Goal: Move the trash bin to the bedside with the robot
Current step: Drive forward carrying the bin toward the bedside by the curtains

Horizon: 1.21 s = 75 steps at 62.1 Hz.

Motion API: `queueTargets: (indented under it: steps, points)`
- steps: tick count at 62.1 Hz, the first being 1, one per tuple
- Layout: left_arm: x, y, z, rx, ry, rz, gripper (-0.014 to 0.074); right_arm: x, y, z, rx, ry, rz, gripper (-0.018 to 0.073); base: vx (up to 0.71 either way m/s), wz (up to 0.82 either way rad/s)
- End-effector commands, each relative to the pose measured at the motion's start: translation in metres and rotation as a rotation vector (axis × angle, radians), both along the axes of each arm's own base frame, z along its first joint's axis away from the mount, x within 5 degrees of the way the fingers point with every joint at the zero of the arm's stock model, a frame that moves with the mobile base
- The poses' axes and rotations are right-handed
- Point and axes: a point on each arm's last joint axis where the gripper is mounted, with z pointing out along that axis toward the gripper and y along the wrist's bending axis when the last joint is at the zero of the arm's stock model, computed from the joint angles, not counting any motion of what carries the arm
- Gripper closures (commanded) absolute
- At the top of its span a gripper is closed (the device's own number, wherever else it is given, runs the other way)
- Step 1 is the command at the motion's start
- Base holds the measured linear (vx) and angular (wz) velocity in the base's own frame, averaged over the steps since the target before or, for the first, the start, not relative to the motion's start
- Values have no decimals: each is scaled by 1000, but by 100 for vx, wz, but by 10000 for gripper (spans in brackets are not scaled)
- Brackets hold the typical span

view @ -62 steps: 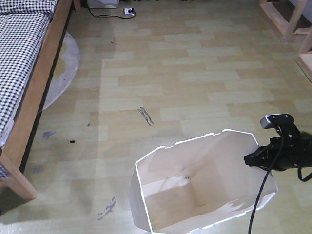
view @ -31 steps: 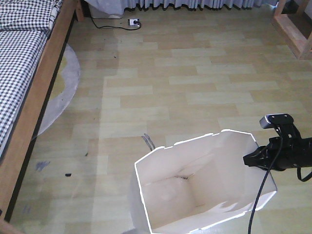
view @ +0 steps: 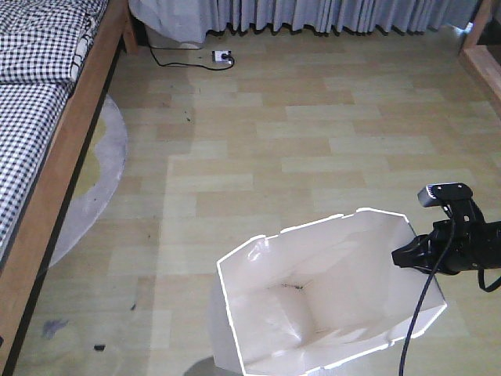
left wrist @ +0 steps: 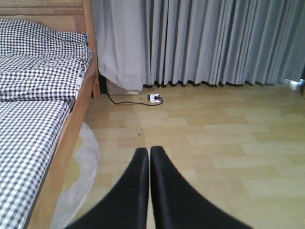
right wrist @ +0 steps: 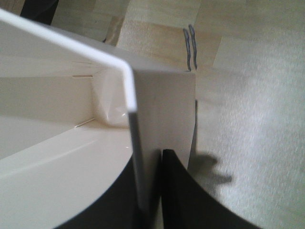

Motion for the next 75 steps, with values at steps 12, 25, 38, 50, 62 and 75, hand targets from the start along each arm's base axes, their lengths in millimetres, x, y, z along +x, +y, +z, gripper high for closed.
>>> queueTargets:
  steps: [12, 25, 38, 50, 62, 75]
  points:
    - [1, 0, -3, -14, -49, -4, 602, 7, 13, 28, 208, -75, -17, 565, 47, 10]
    - [1, 0, -3, -14, -49, -4, 602, 7, 13, 28, 208, -75, -17, 565, 46, 8]
    - [1, 0, -3, -14, -49, -4, 602, 7, 13, 28, 208, -75, -17, 565, 46, 5]
    - [1, 0, -3, -14, -49, -4, 602, 7, 13, 28, 208, -75, -17, 565, 47, -1]
    - [1, 0, -3, -14, -49, -4, 602, 7, 13, 28, 208, -75, -17, 565, 48, -1]
    - [1, 0, -3, -14, -49, -4, 602, 7, 13, 28, 208, -75, -17, 565, 47, 3]
